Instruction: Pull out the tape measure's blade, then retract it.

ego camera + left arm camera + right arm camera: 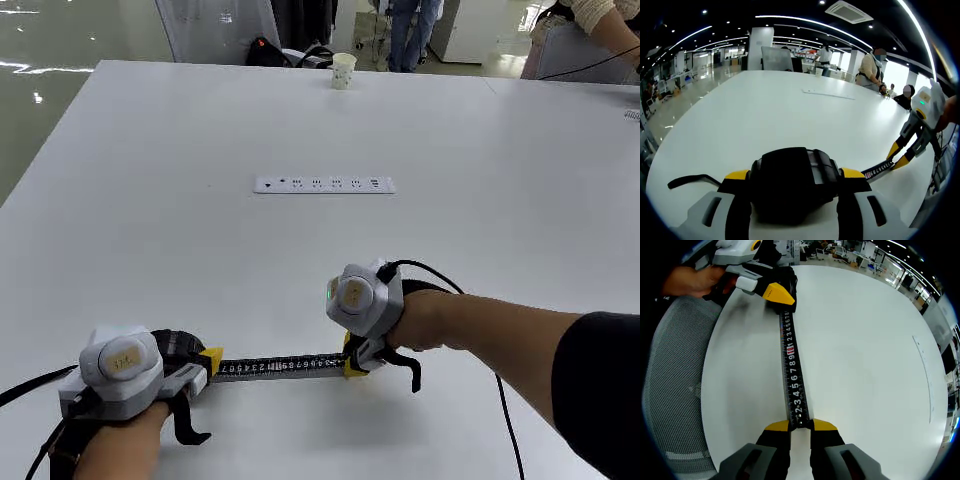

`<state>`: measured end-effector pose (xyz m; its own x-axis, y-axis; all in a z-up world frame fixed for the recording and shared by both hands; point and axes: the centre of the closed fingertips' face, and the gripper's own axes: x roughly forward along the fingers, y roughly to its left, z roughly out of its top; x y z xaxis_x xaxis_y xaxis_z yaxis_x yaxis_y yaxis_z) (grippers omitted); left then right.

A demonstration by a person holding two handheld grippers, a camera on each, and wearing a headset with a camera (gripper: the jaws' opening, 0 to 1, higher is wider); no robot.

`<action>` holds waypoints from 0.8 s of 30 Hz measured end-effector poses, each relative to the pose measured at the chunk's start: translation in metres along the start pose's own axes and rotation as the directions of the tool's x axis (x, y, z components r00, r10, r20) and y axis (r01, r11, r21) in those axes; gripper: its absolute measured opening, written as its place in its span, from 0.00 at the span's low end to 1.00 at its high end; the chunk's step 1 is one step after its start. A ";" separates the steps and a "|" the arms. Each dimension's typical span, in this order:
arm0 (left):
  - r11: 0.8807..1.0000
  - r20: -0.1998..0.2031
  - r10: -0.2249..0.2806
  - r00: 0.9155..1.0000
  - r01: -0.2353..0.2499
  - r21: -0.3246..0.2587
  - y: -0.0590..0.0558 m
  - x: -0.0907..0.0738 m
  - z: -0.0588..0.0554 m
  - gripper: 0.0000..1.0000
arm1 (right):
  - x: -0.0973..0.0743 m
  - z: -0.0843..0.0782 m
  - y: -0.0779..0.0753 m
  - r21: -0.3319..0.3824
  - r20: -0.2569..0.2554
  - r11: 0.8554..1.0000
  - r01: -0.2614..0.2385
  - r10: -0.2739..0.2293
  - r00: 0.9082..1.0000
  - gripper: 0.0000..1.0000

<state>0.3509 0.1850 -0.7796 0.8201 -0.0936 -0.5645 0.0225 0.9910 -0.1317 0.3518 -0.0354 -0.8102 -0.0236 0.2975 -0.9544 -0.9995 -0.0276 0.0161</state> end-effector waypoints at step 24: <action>1.000 0.001 0.000 1.000 0.000 -0.002 0.001 0.001 0.000 0.65 | 0.002 0.006 0.001 -0.035 0.001 0.999 -0.002 0.002 1.000 0.10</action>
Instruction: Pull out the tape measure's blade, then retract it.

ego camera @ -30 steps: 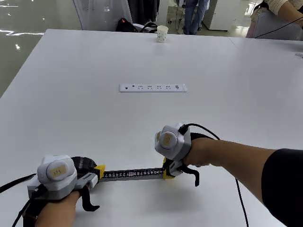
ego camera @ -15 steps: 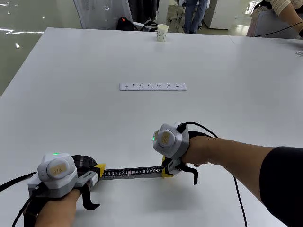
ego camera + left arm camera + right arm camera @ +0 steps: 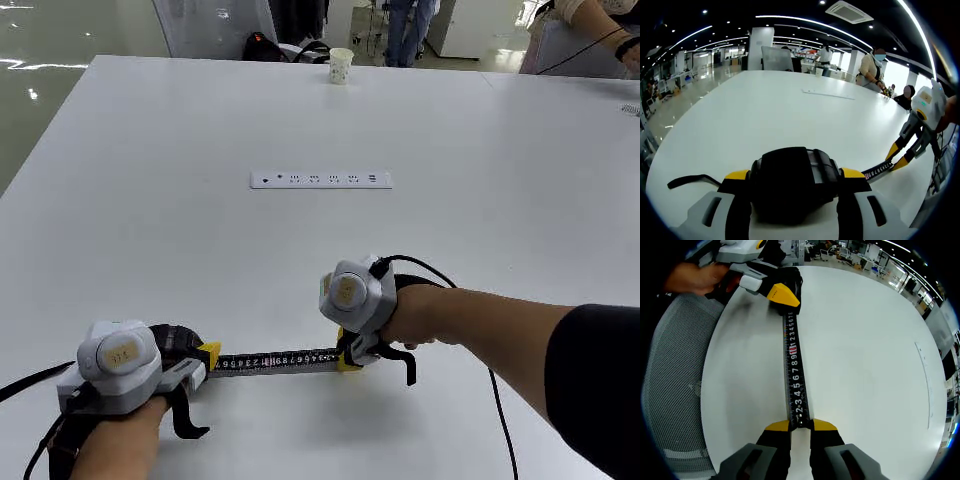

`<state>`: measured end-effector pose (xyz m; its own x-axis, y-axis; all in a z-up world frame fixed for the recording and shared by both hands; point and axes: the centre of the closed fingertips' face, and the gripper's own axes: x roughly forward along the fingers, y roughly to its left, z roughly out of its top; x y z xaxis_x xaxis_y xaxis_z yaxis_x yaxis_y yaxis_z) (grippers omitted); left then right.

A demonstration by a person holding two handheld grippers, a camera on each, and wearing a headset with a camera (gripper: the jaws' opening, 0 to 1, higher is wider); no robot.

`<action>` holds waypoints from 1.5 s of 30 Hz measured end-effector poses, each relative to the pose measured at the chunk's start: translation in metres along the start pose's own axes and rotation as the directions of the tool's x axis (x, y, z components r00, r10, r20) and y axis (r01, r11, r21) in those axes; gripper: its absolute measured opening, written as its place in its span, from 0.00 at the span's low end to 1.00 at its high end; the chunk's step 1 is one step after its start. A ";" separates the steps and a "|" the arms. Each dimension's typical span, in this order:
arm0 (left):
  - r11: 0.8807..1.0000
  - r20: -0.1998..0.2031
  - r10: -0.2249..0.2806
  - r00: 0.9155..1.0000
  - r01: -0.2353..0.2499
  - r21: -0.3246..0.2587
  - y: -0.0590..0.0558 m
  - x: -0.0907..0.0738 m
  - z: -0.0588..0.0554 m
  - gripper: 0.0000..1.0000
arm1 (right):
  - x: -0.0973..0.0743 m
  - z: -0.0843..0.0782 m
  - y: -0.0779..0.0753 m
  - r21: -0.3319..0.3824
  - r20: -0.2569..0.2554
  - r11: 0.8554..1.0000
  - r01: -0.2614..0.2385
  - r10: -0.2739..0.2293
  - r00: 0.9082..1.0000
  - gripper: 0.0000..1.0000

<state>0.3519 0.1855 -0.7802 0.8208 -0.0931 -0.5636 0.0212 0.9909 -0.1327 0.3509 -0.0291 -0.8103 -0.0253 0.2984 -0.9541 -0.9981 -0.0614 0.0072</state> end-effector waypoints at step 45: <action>1.000 -0.027 -0.011 1.000 0.011 -0.003 0.001 0.000 -0.001 0.65 | 0.004 0.012 0.001 0.015 -0.003 1.000 0.002 -0.002 1.000 0.10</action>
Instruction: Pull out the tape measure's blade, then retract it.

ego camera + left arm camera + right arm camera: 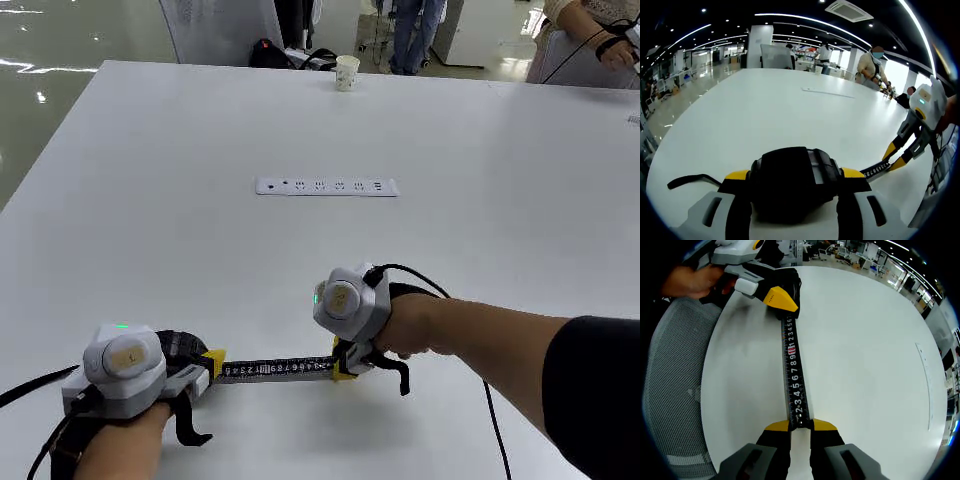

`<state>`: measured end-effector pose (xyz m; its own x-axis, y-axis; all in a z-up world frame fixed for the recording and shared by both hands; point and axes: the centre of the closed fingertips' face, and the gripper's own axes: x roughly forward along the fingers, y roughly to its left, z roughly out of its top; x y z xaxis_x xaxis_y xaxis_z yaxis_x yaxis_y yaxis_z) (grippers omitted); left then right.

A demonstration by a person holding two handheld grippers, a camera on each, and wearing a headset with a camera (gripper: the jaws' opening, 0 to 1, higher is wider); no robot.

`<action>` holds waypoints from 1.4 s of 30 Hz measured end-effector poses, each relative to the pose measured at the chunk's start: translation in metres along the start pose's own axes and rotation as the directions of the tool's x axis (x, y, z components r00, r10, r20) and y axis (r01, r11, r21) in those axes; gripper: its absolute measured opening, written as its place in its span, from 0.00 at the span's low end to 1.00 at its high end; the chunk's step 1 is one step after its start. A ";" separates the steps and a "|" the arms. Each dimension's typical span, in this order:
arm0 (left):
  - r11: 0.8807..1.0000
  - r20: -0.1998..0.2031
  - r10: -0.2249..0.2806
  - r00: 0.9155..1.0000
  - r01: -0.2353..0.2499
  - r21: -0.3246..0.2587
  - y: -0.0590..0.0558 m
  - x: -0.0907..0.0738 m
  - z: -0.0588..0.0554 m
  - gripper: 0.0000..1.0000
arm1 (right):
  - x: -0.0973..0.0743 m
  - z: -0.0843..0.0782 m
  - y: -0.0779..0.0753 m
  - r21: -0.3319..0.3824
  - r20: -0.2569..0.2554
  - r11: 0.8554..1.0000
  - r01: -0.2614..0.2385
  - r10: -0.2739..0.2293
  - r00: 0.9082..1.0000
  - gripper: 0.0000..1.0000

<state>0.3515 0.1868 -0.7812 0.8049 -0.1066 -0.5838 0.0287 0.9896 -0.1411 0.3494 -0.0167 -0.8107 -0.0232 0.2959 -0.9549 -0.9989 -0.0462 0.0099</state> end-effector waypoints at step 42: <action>0.995 -0.018 -0.065 0.998 0.063 -0.075 -0.002 -0.001 -0.005 0.65 | 0.002 0.009 0.000 0.023 0.015 1.000 -0.004 0.003 1.000 0.11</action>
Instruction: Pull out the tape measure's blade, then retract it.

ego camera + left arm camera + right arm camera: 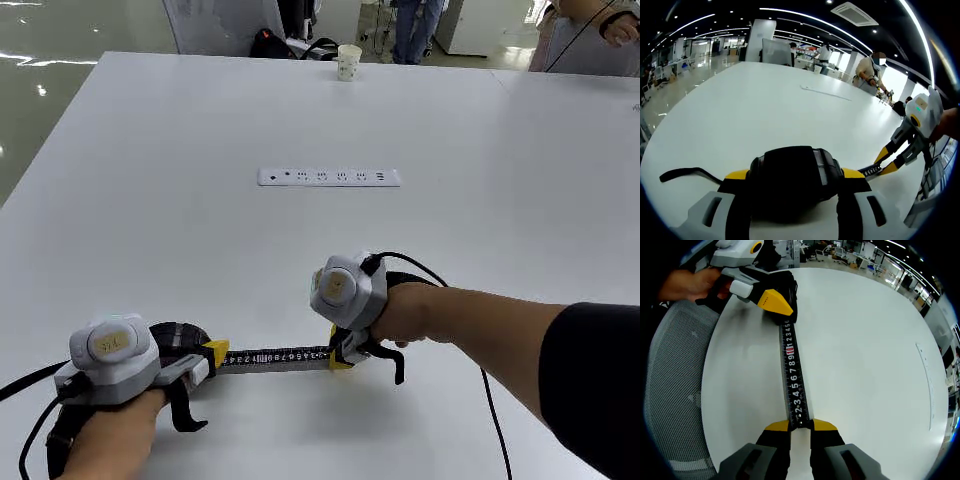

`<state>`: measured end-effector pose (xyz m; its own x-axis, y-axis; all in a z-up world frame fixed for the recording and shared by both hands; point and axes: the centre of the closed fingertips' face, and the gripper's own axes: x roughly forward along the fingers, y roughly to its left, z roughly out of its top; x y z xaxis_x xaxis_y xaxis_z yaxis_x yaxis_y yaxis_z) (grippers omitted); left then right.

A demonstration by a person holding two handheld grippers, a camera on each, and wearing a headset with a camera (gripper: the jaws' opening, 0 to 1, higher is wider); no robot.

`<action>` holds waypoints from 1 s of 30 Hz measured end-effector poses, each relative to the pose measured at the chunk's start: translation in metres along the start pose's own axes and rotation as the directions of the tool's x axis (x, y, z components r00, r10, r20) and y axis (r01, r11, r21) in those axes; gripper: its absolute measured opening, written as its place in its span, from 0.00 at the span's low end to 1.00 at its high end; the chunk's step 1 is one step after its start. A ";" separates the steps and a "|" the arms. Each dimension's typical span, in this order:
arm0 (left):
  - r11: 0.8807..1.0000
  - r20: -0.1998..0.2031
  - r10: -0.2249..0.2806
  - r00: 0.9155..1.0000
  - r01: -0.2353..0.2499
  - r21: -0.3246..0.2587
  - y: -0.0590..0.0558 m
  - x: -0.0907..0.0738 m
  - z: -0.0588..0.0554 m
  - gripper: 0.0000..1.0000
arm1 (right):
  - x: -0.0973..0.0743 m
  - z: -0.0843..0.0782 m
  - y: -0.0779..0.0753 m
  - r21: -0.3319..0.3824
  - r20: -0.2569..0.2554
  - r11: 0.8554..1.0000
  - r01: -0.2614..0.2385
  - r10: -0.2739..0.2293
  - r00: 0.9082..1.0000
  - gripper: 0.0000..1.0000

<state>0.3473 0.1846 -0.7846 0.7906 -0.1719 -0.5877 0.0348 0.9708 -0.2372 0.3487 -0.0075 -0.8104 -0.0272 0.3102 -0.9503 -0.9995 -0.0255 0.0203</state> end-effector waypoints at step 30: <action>1.000 -0.002 -0.007 1.000 0.007 -0.030 -0.002 0.000 -0.004 0.65 | 0.003 0.008 0.000 0.014 0.013 1.000 -0.004 0.004 1.000 0.11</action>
<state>0.3449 0.1824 -0.7871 0.7891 -0.1792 -0.5876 0.0220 0.9642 -0.2644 0.3480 0.0015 -0.8106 -0.0309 0.3226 -0.9460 -0.9995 -0.0136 0.0280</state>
